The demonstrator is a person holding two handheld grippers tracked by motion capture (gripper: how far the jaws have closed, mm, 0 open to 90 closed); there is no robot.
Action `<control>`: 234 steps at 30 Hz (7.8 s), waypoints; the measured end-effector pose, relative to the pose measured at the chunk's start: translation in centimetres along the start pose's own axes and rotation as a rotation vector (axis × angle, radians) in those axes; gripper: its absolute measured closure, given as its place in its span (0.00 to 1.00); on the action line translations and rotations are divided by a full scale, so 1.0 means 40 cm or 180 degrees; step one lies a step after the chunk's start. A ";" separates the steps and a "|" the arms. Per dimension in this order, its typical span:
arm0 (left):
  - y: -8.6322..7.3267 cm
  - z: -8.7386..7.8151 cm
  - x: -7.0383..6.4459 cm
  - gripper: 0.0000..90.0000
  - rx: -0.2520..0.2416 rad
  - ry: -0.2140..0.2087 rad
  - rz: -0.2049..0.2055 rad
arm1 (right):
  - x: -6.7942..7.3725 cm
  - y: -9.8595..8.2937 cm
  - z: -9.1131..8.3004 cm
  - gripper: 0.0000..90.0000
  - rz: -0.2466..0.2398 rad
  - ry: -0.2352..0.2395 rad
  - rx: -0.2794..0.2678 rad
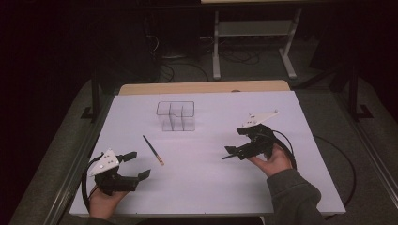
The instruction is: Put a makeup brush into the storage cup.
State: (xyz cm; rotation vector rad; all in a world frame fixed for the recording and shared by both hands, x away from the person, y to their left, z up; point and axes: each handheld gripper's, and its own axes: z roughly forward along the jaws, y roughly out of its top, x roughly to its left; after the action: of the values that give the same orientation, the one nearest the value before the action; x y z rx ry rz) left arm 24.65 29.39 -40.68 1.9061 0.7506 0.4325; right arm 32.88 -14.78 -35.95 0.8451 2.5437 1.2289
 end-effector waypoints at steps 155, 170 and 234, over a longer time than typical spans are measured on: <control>0.104 0.301 0.077 0.92 0.2038 0.1496 -0.1271 | -0.066 -0.152 -0.067 0.20 0.0017 -0.0373 -0.0200; 0.105 0.291 0.089 0.93 0.2139 0.1300 -0.1115 | -0.066 -0.153 -0.064 0.20 0.0023 -0.0354 -0.0186; 0.214 0.104 0.047 0.93 0.1710 0.0043 0.0098 | -0.037 -0.052 -0.116 0.19 -0.0196 -0.0079 -0.0076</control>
State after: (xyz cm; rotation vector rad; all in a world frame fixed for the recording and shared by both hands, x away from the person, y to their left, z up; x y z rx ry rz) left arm 31.19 25.19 -34.84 2.4172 0.9120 0.2775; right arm 31.38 -19.70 -34.69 0.7663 2.5109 1.2200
